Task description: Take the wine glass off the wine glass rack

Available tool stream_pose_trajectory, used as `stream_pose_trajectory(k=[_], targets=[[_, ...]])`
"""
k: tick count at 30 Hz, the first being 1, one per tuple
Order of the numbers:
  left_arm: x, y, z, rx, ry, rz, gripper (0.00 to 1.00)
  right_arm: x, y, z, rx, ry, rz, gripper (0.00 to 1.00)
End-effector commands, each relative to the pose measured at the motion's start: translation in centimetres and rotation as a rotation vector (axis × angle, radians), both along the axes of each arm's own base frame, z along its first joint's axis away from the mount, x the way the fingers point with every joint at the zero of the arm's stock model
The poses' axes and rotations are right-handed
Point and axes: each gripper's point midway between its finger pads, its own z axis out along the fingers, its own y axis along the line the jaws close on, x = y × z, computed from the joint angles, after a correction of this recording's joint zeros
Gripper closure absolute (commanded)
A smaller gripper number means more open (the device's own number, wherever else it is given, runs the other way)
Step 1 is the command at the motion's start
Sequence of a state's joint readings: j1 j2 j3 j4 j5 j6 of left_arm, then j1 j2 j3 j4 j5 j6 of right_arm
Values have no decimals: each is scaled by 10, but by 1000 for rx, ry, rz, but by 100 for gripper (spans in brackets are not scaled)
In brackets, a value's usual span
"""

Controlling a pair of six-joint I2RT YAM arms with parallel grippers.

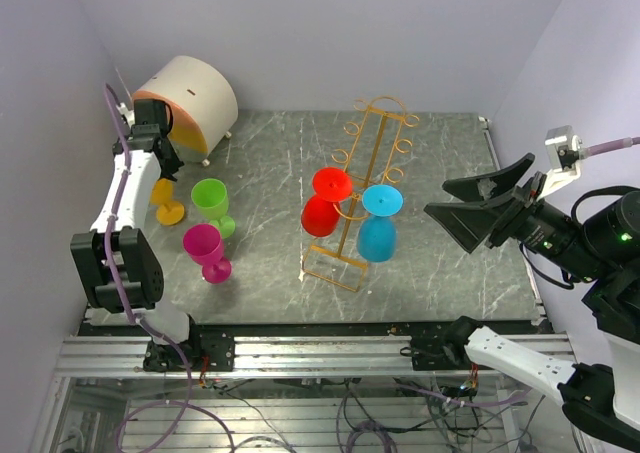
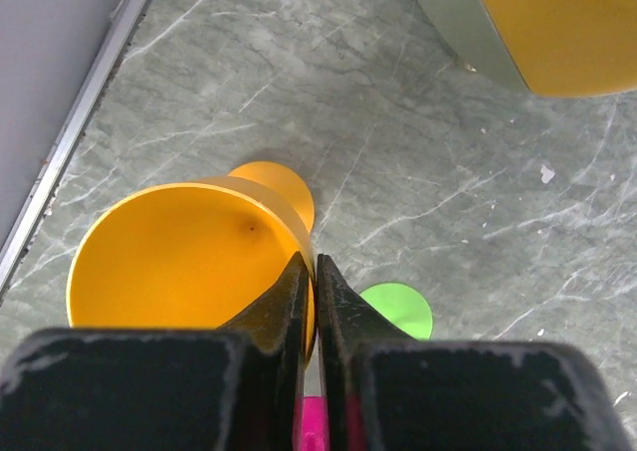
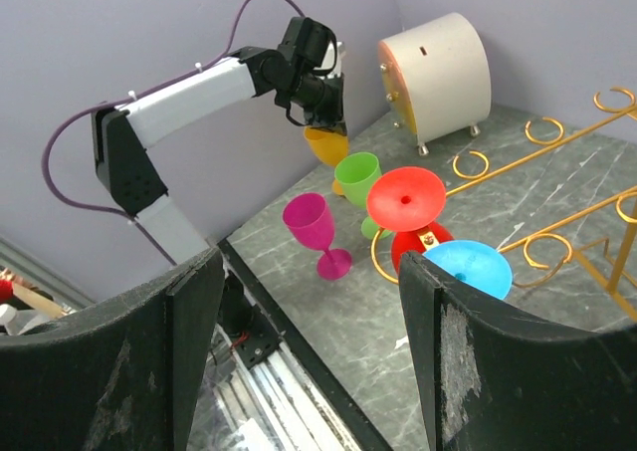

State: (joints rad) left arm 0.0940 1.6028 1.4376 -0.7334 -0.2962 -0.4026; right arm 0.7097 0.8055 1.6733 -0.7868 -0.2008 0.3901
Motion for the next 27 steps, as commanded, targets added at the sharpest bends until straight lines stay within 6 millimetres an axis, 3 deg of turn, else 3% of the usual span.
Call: stream_pose_trajectory(k=[1,8,11,13,19,23,27], targets=[[13,2,-4,-19,-42,-12,83,-3,3,-7,1,32,21,30],[11,3,-13,-12,-8,-12,73,-2,3,-17,-15,61,17,30],[9,4,-6,-13,-14,-8,71,-2,2,-18,-17,63,12,30],[8,4,11,-8,-50,0,68,-3,1,-17,-15,62,7,30],[-3,-4,92,-28,-255,-6,62,-2,4,-22,-11,78,18,30],[-32,-17,134,-68,-352,-29,62,0,5,-27,-10,108,14,30],[-75,-62,174,-210,-538,-190,64,10,4,-48,-61,188,-36,33]])
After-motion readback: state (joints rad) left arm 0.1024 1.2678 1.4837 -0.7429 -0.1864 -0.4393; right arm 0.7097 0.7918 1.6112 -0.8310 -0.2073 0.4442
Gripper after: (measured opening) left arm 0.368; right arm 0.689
